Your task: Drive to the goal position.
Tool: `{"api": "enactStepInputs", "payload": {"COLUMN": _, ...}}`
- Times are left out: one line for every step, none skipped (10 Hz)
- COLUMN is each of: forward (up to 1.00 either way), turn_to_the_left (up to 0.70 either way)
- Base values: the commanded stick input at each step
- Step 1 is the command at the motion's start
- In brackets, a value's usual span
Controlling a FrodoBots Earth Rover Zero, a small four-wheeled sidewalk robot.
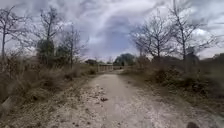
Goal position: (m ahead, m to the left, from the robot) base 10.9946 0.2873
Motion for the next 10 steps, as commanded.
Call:
{"api": "enactStepInputs", "payload": {"forward": 0.50, "turn_to_the_left": 0.00}}
{"api": "enactStepInputs", "payload": {"forward": 0.50, "turn_to_the_left": 0.00}}
{"api": "enactStepInputs", "payload": {"forward": 0.50, "turn_to_the_left": 0.00}}
{"api": "enactStepInputs", "payload": {"forward": 0.50, "turn_to_the_left": 0.00}}
{"api": "enactStepInputs", "payload": {"forward": 0.50, "turn_to_the_left": 0.00}}
{"api": "enactStepInputs", "payload": {"forward": 0.50, "turn_to_the_left": 0.00}}
{"api": "enactStepInputs", "payload": {"forward": 0.50, "turn_to_the_left": 0.00}}
{"api": "enactStepInputs", "payload": {"forward": 0.50, "turn_to_the_left": 0.00}}
{"api": "enactStepInputs", "payload": {"forward": 0.50, "turn_to_the_left": 0.00}}
{"api": "enactStepInputs", "payload": {"forward": 0.50, "turn_to_the_left": 0.00}}
